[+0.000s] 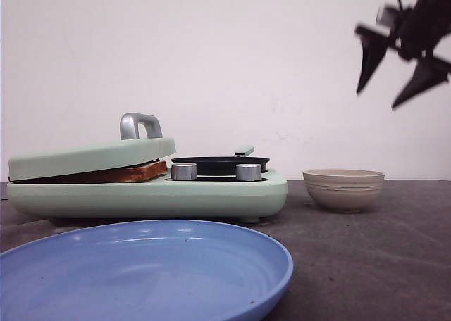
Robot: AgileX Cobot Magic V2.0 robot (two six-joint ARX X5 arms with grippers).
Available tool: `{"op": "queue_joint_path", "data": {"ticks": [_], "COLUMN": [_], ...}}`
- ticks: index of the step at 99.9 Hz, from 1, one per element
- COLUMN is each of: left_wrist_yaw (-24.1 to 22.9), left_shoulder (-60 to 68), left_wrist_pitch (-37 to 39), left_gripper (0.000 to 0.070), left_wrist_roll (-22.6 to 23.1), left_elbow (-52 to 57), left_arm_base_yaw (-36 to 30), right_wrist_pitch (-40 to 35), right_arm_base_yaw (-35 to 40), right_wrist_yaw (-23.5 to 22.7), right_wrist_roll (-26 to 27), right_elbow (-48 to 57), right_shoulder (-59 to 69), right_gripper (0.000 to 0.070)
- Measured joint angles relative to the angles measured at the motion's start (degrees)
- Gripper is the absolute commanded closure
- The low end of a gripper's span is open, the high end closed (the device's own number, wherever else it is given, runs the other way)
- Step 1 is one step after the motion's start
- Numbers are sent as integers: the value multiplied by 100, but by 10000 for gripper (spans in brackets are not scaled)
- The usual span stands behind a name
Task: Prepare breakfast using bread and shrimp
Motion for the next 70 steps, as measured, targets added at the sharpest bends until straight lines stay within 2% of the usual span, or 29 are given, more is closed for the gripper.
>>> {"op": "queue_joint_path", "data": {"ticks": [17, 23, 28, 39, 47, 52, 62, 70], "left_wrist_yaw": [0, 0, 0, 0, 4, 55, 133, 225], "left_shoulder": [0, 0, 0, 0, 0, 0, 0, 0], "left_wrist_pitch": [0, 0, 0, 0, 0, 0, 0, 0], "left_gripper": [387, 387, 387, 390, 399, 459, 700, 700], "left_wrist_roll": [0, 0, 0, 0, 0, -2, 0, -7], "left_elbow": [0, 0, 0, 0, 0, 0, 0, 0], "left_arm_base_yaw": [0, 0, 0, 0, 0, 0, 0, 0], "right_wrist_pitch": [-7, -2, -7, -24, -96, -151, -350, -494], "right_arm_base_yaw": [262, 372, 455, 649, 796, 874, 1021, 1143], "right_wrist_yaw": [-186, -186, -186, -184, -179, -175, -164, -129], "right_wrist_roll": [-17, -70, -136, -286, -411, -487, -662, -807], "right_elbow": [0, 0, 0, 0, 0, 0, 0, 0], "right_shoulder": [-697, -955, -1158, -1502, -1692, -1790, -2006, -2175], "right_gripper": [272, 307, 369, 570, 677, 691, 691, 691]}}
